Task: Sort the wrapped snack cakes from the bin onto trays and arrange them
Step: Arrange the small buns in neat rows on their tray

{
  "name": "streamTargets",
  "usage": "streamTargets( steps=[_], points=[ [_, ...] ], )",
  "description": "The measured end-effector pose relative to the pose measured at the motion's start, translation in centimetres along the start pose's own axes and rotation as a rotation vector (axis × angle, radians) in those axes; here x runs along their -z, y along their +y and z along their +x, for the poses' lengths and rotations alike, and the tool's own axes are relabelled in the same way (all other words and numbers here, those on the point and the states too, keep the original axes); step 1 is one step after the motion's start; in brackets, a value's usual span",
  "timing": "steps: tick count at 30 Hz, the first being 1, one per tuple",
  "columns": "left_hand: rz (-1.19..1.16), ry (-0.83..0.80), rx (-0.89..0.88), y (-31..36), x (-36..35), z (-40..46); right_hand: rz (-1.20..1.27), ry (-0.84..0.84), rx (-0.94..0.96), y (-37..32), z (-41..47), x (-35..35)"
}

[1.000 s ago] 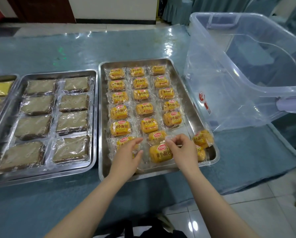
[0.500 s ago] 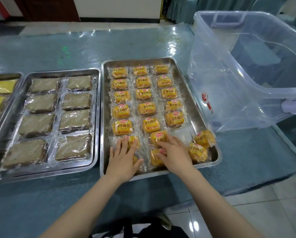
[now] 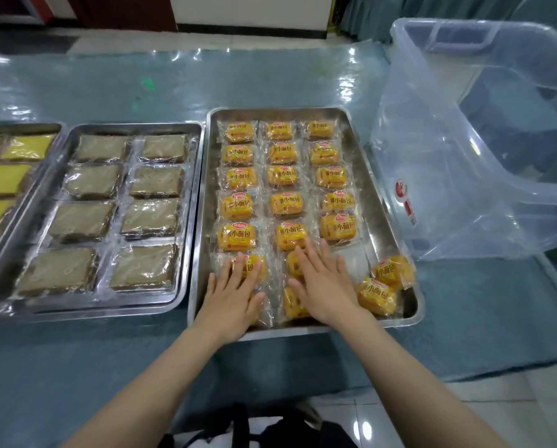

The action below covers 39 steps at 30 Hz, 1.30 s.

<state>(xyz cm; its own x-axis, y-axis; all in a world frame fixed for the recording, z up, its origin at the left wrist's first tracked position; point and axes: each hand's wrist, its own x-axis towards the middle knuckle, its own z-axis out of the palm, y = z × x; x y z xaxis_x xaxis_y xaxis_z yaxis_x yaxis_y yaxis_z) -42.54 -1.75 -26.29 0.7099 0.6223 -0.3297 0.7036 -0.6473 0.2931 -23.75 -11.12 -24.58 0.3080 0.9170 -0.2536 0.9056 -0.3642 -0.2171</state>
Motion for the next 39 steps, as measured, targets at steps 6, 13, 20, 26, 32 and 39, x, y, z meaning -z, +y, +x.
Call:
streamTargets(
  steps=[6,13,20,26,32,39],
  points=[
    [-0.028,0.117,-0.002,0.6,0.6,-0.5,-0.083,-0.105,0.078,0.2,0.6,-0.2],
    [-0.106,0.241,0.015,2.7,3.0,0.6,0.120,0.176,0.020,3.4,2.4,2.6],
    [-0.068,0.216,-0.008,5.8,3.3,4.2,-0.153,0.096,0.064,6.7,7.3,4.8],
    [-0.008,0.111,-0.031,6.7,2.4,6.9,-0.098,0.126,-0.004,7.6,5.9,4.2],
    [0.091,0.048,-0.033,7.4,1.0,8.1,-0.083,-0.045,-0.005,8.8,6.0,2.8],
    [0.076,0.073,-0.065,7.1,1.1,8.0,-0.105,-0.052,0.037,8.3,6.5,3.9]
  ],
)
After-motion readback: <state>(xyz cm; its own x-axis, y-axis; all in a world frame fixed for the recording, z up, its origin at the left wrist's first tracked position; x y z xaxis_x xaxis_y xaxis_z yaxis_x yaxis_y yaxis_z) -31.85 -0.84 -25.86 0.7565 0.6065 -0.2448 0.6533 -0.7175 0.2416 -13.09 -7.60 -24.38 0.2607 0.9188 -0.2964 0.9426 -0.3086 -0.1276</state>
